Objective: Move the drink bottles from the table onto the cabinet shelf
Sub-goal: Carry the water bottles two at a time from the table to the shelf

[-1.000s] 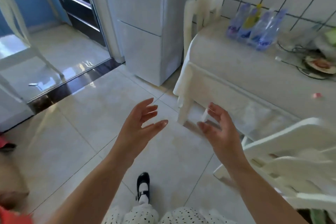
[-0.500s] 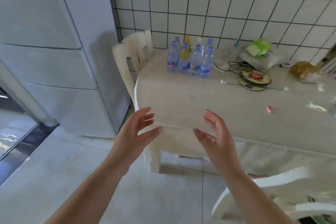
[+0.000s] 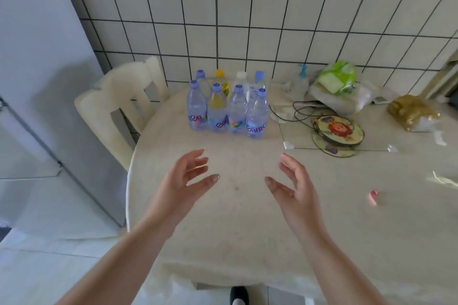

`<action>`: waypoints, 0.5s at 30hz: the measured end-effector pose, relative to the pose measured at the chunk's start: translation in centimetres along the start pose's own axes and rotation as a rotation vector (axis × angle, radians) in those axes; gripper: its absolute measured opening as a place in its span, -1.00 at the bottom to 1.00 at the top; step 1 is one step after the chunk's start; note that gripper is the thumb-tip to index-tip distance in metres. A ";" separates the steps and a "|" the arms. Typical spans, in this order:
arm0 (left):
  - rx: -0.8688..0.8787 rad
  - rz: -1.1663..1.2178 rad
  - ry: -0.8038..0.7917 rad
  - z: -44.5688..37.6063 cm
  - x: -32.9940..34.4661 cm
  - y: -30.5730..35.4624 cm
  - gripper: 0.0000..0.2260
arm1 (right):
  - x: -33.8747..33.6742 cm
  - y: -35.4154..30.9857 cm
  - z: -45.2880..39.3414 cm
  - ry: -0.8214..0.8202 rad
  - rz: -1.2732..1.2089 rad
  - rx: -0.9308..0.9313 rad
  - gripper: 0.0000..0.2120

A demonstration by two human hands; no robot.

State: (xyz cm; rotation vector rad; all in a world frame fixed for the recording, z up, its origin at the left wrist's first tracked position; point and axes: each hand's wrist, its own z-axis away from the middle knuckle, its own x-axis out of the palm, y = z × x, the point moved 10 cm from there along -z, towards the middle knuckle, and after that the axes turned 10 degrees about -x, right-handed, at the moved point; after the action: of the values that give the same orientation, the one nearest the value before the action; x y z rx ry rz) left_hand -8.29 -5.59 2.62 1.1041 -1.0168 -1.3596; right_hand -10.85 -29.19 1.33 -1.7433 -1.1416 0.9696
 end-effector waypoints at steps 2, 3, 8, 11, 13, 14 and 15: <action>0.000 0.003 0.010 -3.4 1.5 0.7 -0.57 | -0.2 1.5 -3.3 -0.001 0.003 0.011 -0.55; 0.003 -0.007 0.010 -4.9 2.4 1.1 -0.57 | -0.3 2.2 -4.7 -0.007 0.007 0.015 -0.55; -0.008 -0.036 0.032 -11.5 4.9 2.5 -0.53 | -1.1 5.2 -11.2 -0.047 0.068 0.039 -0.59; -0.014 -0.079 0.024 -15.0 5.8 3.0 -0.41 | -1.5 6.5 -14.6 -0.051 0.103 0.034 -0.56; -0.018 -0.096 0.029 -17.4 6.2 3.4 -0.37 | -1.4 7.4 -16.8 -0.060 0.123 0.040 -0.54; -0.020 -0.094 0.032 -18.6 6.4 3.6 -0.36 | -1.2 8.0 -17.8 -0.068 0.131 0.047 -0.52; -0.022 -0.095 0.033 -19.7 6.6 3.7 -0.35 | -0.9 8.5 -18.7 -0.076 0.136 0.051 -0.50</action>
State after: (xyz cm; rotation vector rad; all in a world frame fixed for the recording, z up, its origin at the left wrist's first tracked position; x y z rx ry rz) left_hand 11.67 -12.36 1.62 1.1673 -0.9336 -1.4210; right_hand 8.47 -36.30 0.59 -1.7741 -1.0467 1.1468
